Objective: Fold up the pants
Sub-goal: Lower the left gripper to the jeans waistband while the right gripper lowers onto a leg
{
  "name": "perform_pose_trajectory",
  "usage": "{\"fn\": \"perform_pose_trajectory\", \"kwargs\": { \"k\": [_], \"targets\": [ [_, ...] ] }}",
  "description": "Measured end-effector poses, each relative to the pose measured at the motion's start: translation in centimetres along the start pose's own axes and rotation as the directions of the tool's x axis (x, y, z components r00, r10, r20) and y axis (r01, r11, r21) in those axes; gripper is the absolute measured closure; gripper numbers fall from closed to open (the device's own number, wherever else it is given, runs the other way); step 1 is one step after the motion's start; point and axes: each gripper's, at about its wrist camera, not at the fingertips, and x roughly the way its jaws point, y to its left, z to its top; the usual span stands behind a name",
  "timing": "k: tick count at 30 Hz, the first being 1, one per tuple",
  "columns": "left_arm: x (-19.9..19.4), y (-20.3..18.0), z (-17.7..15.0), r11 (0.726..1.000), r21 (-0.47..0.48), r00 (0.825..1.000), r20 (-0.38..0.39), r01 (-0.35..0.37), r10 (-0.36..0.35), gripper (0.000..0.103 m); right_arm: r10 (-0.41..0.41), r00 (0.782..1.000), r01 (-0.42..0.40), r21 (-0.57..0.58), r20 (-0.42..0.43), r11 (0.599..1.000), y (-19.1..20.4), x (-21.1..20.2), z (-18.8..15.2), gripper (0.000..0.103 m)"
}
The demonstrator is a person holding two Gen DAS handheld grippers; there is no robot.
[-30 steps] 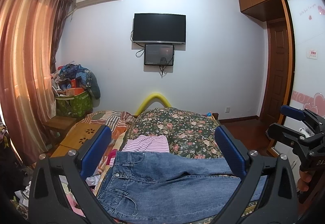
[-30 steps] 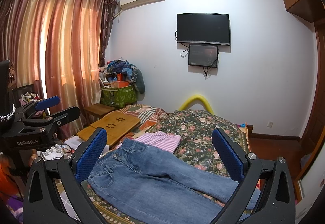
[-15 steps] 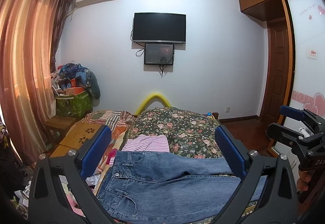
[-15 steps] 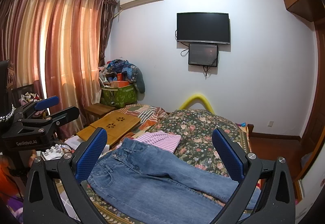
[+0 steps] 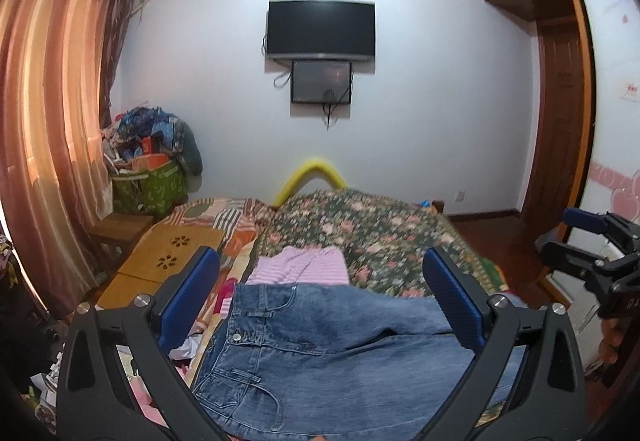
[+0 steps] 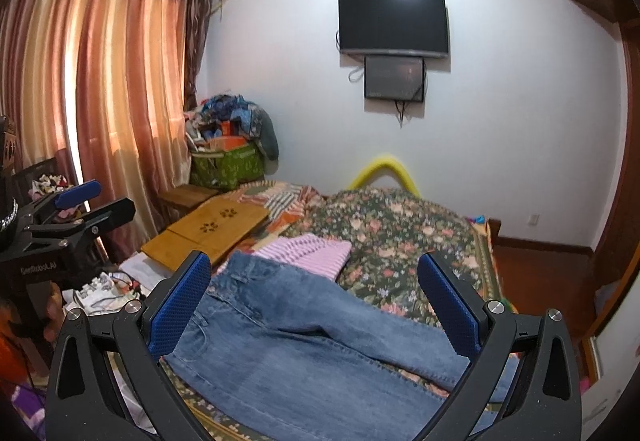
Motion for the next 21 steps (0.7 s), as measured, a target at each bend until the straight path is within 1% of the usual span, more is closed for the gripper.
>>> {"fn": "perform_pose_trajectory", "kwargs": {
  "k": [3, 6, 7, 9, 12, 14, 16, 18, 21],
  "targets": [
    [3.5, 0.9, -0.8, 1.0, 0.022, 0.998, -0.055, -0.016, 0.017, 0.0, -0.011, 0.999, 0.011, 0.004, -0.049, 1.0, -1.2, 2.5, -0.7, 0.0],
    [7.2, 1.7, -2.1, 0.998, 0.04, 0.993, -0.102, -0.052, 0.056, 0.0, -0.012, 0.994, 0.013, 0.005, -0.111, 1.0, -2.5, 5.5, -1.8, 0.0],
    [8.7, 2.1, -2.6, 0.998, 0.041, 0.99, -0.124, -0.058, 0.062, 0.0, -0.012, 0.99, 0.013, 0.003, -0.139, 1.0, -3.1, 6.9, -2.4, 0.0],
    [11.2, 3.0, -3.5, 0.998, 0.021, 0.985, -0.166, -0.053, 0.055, 0.0, -0.02, 0.985, 0.018, -0.009, -0.171, 1.0, -3.7, 8.5, -3.1, 0.0],
    [15.1, 5.1, -4.8, 0.998, -0.049, 0.974, -0.224, -0.038, 0.026, 0.0, -0.028, 0.973, 0.022, -0.03, -0.228, 0.999, -4.6, 11.1, -4.4, 0.0],
    [17.7, 6.4, -5.8, 0.996, -0.079, 0.967, -0.253, -0.052, 0.03, 0.0, -0.017, 0.964, 0.008, -0.033, -0.266, 0.999, -5.3, 12.8, -5.1, 0.0],
    [19.6, 7.4, -6.4, 0.994, -0.077, 0.963, -0.266, -0.073, 0.05, 0.0, -0.01, 0.955, 0.001, -0.031, -0.297, 1.0, -6.1, 14.6, -5.8, 0.0],
    [21.7, 8.5, -7.0, 0.992, -0.057, 0.956, -0.277, -0.113, 0.093, 0.0, -0.007, 0.946, -0.002, -0.027, -0.324, 1.0, -6.8, 16.1, -6.3, 0.0],
    [25.0, 10.2, -8.1, 0.99, -0.048, 0.946, -0.305, -0.134, 0.114, 0.0, 0.007, 0.929, -0.011, -0.01, -0.371, 1.0, -8.1, 18.8, -6.9, 0.001]
  ]
}}
